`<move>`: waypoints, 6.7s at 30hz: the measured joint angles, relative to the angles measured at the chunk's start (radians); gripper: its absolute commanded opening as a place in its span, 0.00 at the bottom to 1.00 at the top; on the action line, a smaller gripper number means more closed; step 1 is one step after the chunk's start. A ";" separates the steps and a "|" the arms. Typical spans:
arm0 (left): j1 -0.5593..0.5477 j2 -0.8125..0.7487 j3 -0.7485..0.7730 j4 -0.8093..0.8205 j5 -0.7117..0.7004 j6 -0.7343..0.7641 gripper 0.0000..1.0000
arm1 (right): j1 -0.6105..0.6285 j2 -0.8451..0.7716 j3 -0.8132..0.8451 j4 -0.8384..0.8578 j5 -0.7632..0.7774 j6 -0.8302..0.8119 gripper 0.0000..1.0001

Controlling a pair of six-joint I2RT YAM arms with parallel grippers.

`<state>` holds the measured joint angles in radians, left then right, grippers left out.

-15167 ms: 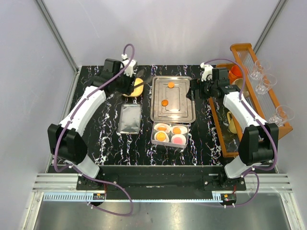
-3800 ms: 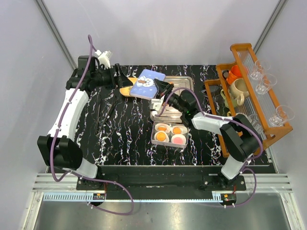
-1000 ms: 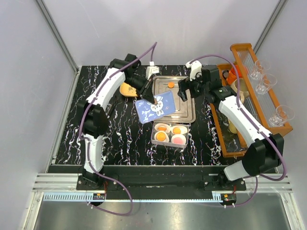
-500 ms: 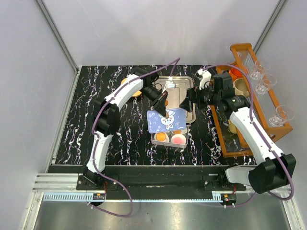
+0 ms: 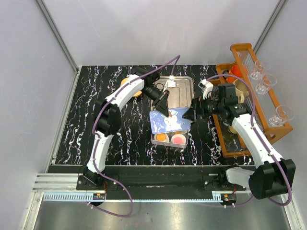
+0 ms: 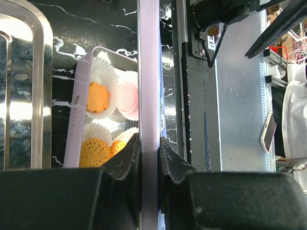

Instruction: Pack the cookies

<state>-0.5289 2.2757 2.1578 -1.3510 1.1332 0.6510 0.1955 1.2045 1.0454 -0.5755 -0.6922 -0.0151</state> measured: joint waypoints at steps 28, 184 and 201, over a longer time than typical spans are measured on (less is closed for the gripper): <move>-0.007 -0.086 -0.075 -0.008 0.113 0.085 0.07 | -0.001 0.083 -0.085 0.107 -0.142 -0.029 0.65; 0.045 -0.538 -0.972 0.778 -0.423 -0.757 0.99 | 0.034 0.211 -0.396 0.473 -0.180 0.674 0.00; 0.022 -0.476 -0.961 0.780 -0.409 -0.773 0.99 | 0.034 0.186 -0.412 0.470 -0.166 0.674 0.00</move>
<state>-0.5072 1.7996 1.1973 -0.5713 0.7246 -0.1223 0.2291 1.3903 0.6334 -0.1051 -0.8577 0.6586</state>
